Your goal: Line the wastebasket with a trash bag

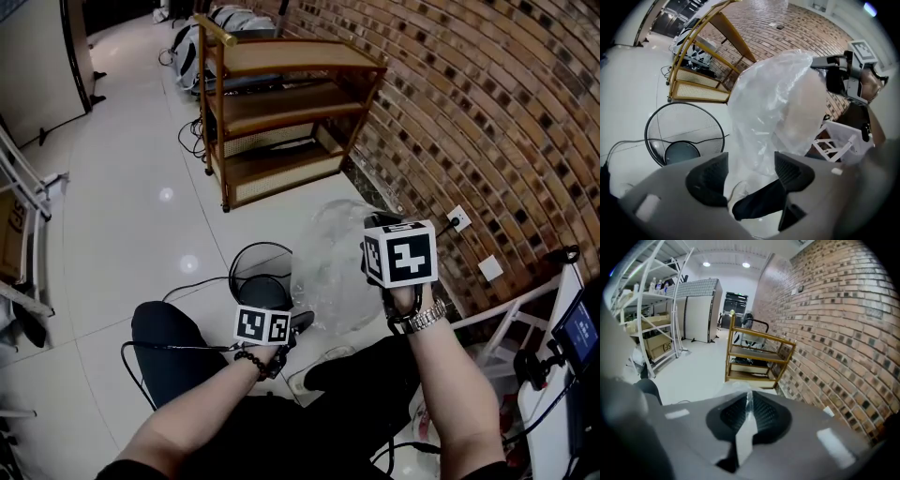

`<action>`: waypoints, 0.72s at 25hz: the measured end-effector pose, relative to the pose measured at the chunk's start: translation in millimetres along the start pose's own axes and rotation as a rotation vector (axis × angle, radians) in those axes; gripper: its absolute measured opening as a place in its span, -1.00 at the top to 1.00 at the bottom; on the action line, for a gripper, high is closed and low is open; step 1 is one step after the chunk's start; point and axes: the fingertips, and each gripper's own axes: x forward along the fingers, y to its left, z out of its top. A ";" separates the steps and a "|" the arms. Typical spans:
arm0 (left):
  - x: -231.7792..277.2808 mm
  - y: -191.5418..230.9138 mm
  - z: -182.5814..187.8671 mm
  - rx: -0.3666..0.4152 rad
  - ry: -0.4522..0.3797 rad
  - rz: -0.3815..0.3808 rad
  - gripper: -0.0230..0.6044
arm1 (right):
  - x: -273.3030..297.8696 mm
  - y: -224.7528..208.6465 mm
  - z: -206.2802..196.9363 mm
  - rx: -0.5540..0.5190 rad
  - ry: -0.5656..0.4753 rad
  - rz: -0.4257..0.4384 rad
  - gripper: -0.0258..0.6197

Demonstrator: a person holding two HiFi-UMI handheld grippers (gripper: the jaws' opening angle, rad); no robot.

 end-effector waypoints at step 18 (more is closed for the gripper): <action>-93.7 57.1 38.2 0.017 -0.159 0.202 0.88 | 5.2 32.1 8.4 0.117 -0.002 0.127 0.91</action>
